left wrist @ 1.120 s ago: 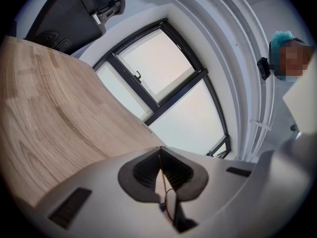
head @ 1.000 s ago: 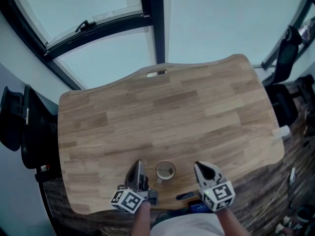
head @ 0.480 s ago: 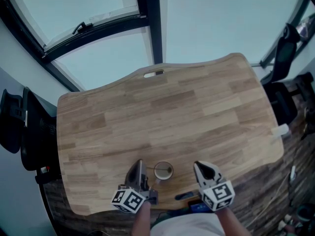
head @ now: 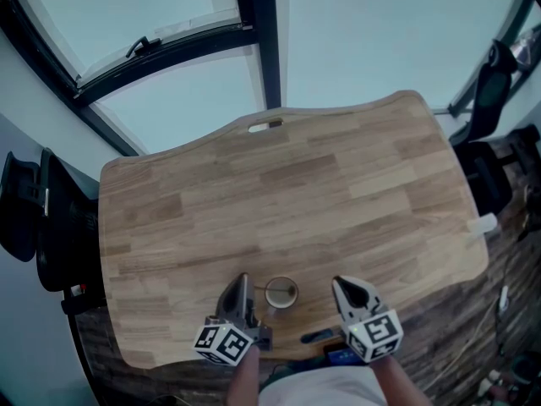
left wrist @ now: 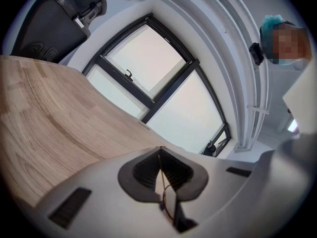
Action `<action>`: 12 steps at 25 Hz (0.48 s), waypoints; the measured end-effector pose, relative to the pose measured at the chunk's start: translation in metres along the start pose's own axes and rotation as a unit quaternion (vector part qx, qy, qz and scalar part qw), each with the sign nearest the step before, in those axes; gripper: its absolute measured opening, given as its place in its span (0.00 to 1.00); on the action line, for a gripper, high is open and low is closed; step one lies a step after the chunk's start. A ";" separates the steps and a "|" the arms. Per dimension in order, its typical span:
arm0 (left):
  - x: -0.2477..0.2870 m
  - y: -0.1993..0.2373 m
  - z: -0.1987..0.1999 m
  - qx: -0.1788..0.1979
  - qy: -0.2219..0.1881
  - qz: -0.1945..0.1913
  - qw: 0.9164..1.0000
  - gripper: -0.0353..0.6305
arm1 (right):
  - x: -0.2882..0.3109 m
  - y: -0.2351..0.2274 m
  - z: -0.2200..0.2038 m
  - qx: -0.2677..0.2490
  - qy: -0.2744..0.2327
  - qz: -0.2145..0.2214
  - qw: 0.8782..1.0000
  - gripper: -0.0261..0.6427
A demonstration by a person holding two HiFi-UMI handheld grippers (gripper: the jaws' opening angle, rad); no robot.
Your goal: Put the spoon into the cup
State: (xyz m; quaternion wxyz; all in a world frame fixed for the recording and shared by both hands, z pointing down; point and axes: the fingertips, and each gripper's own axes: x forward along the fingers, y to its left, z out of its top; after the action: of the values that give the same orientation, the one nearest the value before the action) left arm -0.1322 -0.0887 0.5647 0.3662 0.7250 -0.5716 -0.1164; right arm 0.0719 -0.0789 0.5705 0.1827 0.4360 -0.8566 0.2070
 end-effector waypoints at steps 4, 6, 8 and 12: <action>0.001 -0.001 -0.002 0.010 0.001 0.000 1.000 0.05 | 0.000 -0.001 0.001 -0.001 -0.001 0.001 1.000 0.03; 0.002 -0.002 -0.002 0.017 0.000 0.000 1.000 0.05 | 0.000 -0.003 -0.001 -0.002 -0.001 -0.001 1.000 0.03; 0.002 -0.001 -0.004 0.028 0.003 0.001 1.000 0.05 | 0.000 -0.004 -0.002 -0.001 0.000 -0.002 1.000 0.03; 0.002 -0.004 -0.004 0.027 0.001 0.006 1.000 0.05 | -0.001 -0.004 -0.004 -0.002 0.006 0.002 1.000 0.03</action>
State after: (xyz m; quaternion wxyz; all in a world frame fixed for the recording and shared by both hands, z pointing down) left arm -0.1268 -0.0888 0.5653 0.3480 0.7314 -0.5783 -0.0978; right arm 0.0766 -0.0785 0.5742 0.1884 0.4330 -0.8566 0.2080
